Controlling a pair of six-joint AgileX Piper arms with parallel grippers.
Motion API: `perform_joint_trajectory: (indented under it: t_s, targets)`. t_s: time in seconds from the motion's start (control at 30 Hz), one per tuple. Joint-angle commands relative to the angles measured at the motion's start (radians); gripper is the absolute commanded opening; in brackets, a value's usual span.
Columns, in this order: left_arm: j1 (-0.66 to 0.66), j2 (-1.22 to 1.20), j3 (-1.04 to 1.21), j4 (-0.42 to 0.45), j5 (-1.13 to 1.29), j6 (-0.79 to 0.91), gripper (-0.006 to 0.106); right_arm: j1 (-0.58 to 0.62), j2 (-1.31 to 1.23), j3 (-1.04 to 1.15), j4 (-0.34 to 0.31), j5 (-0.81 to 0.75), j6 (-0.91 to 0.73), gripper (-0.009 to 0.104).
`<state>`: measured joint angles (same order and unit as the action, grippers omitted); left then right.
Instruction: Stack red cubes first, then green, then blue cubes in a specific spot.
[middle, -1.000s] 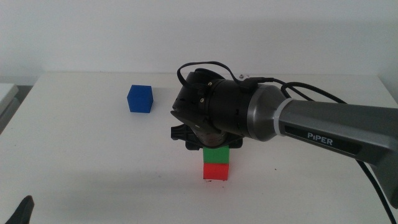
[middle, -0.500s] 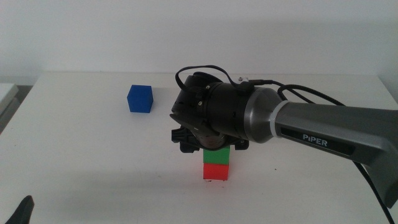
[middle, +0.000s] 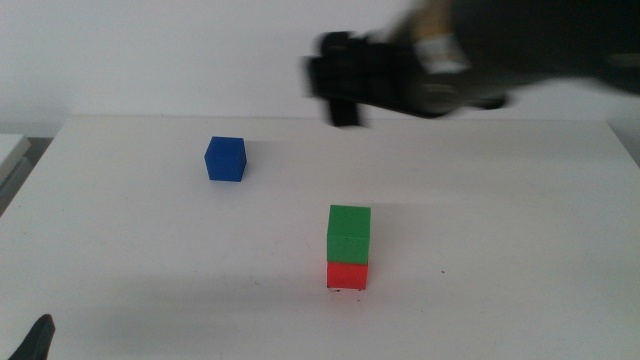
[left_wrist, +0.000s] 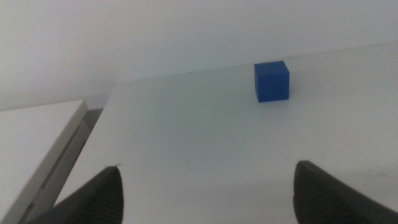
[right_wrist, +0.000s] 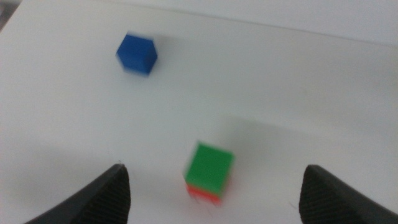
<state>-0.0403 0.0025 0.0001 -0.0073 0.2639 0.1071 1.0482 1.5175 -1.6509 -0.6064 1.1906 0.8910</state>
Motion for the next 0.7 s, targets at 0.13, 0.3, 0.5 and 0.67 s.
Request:
perform_joint_trajectory:
  t_s: [0.13, 0.3, 0.5, 0.67]
  targets:
    - [0.002, -0.002, 0.000, 0.000, -0.014, 0.001, 0.094, 0.034, -0.337, 0.331, 0.095, 0.030, -0.220, 0.085]
    - [0.002, -0.002, 0.000, 0.000, -0.014, 0.001, 0.094, 0.034, -0.776, 0.647, 0.172, -0.135, -0.380, 0.085]
    - [0.002, -0.002, 0.000, 0.000, -0.014, 0.001, 0.094, 0.034, -0.897, 0.662, 0.191, -0.151, -0.504, 0.085]
    - [0.002, -0.002, 0.000, 0.000, -0.014, 0.001, 0.094, 0.034, -0.904, 0.662, 0.191, -0.183, -0.506, 0.085]
